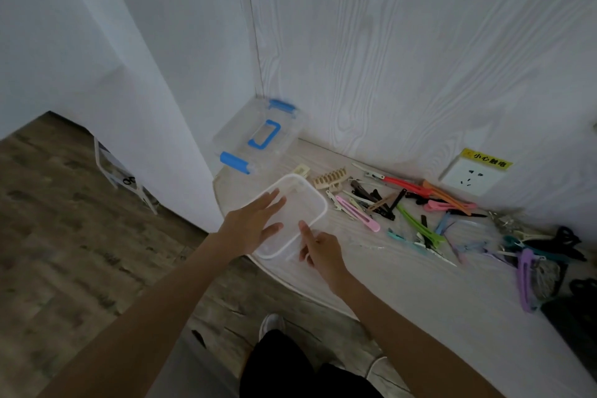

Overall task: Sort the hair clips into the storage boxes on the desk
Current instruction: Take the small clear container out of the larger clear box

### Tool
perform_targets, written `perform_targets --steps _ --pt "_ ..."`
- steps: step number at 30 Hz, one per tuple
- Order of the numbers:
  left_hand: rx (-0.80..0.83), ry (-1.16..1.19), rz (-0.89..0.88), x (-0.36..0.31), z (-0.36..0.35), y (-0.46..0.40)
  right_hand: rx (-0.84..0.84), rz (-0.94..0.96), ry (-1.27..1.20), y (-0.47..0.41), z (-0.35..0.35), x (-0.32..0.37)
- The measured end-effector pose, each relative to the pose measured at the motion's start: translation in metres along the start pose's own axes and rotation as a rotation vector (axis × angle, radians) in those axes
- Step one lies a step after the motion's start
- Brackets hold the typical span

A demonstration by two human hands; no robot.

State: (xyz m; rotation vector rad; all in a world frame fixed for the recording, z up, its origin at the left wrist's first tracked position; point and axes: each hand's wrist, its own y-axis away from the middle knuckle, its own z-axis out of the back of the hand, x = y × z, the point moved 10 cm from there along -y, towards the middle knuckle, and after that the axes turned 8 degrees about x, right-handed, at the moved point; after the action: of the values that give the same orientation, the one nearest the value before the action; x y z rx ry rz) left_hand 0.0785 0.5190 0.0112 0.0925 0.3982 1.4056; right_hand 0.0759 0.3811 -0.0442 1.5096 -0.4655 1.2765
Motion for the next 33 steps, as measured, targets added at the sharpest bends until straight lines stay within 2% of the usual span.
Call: perform_targets --steps 2,3,5,8,12,15,19,21,24,26,28,31,33 --pt "-0.148 0.203 0.038 0.005 0.011 0.012 0.008 -0.04 -0.051 0.005 0.004 0.0" --pt "-0.294 0.261 0.032 0.005 0.021 0.023 0.025 -0.044 -0.11 0.008 0.006 0.004" --pt "-0.471 0.233 -0.016 -0.003 0.03 0.048 0.082 -0.025 -0.233 0.014 0.008 0.015" --pt "-0.404 0.175 -0.071 -0.007 0.014 0.064 0.194 0.01 -0.204 0.019 0.008 0.027" --pt "-0.461 0.232 0.005 0.01 0.022 0.072 0.236 0.115 0.136 0.016 0.014 0.025" --pt "-0.487 0.673 0.172 0.042 0.028 0.075 0.147 0.253 0.532 0.011 0.028 0.033" --pt "-0.592 1.176 0.252 0.079 0.044 0.066 0.056 0.522 0.949 0.02 0.028 0.057" --pt "-0.536 1.373 0.37 0.088 0.044 0.054 -0.01 0.621 0.995 0.025 0.034 0.063" --pt "-0.371 1.511 0.542 0.093 0.029 0.033 -0.043 0.686 0.96 0.032 0.044 0.061" --pt "-0.388 1.39 0.613 0.097 0.026 0.029 0.016 0.651 0.94 0.031 0.048 0.053" --pt "-0.525 1.17 0.662 0.098 0.036 0.035 0.086 0.595 0.939 0.029 0.046 0.045" --pt "-0.828 0.863 0.534 0.075 0.075 0.055 0.151 0.55 0.935 0.029 0.037 0.039" --pt "-0.958 0.644 0.413 0.055 0.099 0.068 0.199 0.537 0.914 0.029 0.027 0.037"
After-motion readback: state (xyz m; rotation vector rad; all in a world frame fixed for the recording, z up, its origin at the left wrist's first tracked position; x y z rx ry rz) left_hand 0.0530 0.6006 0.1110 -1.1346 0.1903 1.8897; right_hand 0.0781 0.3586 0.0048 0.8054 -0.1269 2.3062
